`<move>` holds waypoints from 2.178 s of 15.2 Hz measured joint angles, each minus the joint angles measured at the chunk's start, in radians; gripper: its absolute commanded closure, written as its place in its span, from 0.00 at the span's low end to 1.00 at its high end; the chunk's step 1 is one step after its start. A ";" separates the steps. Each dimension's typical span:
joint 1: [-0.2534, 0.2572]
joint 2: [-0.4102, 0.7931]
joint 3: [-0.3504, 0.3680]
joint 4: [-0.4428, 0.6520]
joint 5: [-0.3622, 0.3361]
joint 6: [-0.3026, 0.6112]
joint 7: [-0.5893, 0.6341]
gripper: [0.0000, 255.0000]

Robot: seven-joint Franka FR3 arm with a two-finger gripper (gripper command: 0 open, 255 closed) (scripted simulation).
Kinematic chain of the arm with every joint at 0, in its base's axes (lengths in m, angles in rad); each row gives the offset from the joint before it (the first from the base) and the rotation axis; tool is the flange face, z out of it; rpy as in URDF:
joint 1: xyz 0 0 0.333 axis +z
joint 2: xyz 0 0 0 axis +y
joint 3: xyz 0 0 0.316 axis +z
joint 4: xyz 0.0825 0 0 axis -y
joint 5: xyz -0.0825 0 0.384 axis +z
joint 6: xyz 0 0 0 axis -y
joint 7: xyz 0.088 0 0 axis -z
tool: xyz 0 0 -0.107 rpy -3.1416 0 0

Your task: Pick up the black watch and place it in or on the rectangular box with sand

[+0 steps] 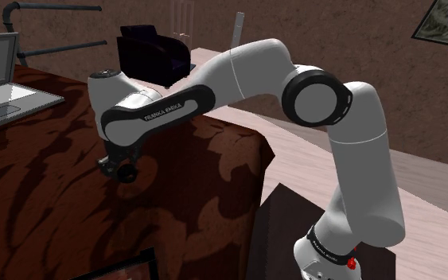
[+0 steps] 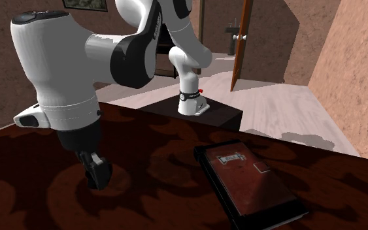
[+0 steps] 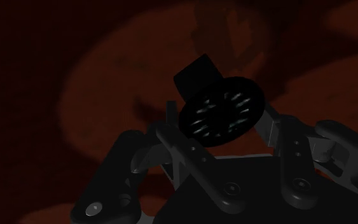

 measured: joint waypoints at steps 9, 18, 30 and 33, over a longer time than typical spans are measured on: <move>-0.004 -0.047 0.009 0.044 0.015 -0.090 -0.013 1.00; -0.002 -0.076 0.015 0.123 0.027 -0.196 -0.025 1.00; 0.105 -0.233 0.078 -0.084 0.039 -0.156 0.162 1.00; 0.140 -0.255 0.097 -0.119 0.039 -0.146 0.219 1.00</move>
